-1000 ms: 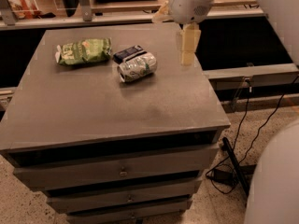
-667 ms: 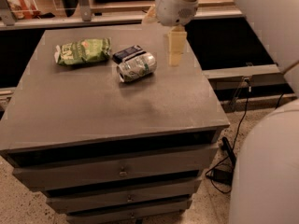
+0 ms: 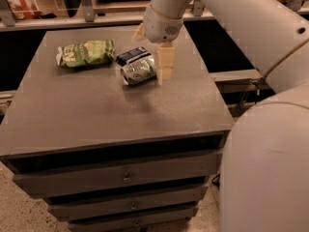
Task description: Place 7up can upright
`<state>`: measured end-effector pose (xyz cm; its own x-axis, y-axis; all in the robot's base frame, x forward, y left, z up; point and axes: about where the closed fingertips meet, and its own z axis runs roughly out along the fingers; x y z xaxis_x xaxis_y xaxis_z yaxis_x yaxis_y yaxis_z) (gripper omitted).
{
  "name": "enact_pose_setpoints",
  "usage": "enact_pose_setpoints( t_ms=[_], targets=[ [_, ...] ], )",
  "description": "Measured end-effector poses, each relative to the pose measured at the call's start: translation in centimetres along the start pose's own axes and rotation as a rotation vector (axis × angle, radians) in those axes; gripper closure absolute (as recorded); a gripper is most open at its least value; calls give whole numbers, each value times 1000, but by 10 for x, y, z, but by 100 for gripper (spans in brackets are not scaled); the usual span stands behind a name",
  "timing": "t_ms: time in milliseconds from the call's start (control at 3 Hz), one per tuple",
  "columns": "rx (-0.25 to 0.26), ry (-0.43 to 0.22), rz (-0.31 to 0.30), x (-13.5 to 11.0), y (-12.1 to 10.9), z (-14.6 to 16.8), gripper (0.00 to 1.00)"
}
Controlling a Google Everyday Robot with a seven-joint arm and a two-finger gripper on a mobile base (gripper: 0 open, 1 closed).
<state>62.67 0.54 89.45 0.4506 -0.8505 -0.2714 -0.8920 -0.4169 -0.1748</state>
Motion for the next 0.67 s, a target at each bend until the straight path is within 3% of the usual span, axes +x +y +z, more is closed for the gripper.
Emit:
enact_pose_setpoints(
  t_ms=[667],
  targets=[
    [-60, 54, -35, -12, -9, 37, 0]
  ],
)
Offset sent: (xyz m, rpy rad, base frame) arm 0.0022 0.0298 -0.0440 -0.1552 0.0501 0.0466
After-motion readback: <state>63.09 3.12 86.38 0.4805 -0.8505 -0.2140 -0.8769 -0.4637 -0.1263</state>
